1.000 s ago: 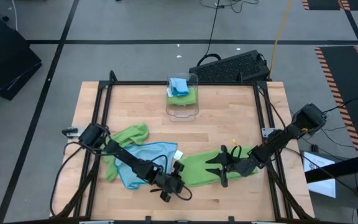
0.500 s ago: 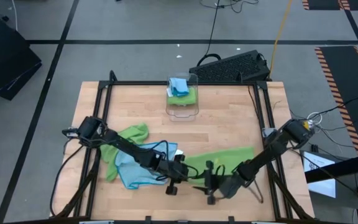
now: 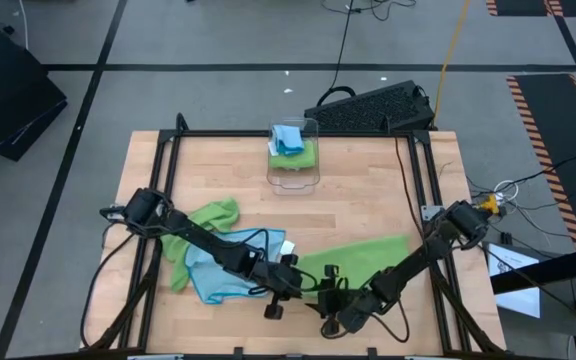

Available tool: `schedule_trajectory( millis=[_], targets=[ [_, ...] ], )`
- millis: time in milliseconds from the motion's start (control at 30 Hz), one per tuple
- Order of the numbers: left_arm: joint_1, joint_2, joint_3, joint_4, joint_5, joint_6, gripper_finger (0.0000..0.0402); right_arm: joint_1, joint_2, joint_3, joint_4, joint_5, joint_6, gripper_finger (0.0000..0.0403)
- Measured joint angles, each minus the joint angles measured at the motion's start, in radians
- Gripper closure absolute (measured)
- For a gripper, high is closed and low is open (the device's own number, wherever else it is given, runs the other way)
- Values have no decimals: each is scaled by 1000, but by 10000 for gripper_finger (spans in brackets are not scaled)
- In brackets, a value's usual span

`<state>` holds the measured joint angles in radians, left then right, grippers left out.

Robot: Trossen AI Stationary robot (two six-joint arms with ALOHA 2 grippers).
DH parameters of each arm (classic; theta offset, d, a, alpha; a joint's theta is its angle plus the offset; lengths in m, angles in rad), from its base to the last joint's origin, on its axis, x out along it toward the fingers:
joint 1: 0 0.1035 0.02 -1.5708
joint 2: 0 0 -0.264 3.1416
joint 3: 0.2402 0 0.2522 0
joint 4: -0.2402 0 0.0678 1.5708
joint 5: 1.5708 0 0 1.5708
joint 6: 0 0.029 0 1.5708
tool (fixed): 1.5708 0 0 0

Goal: Fold microfiber towels
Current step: Fold the right green towel

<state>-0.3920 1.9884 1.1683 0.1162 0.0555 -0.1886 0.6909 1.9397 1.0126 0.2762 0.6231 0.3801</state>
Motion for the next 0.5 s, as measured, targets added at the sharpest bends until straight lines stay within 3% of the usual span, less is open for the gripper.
schedule_trajectory(
  millis=[267,500],
  targets=[
    [-16,-3,0,32,1,2,397,-9,39,0,32,-6,-3,252],
    [-16,-3,0,55,0,1,376,-9,38,0,66,2,-46,327]
  ],
)
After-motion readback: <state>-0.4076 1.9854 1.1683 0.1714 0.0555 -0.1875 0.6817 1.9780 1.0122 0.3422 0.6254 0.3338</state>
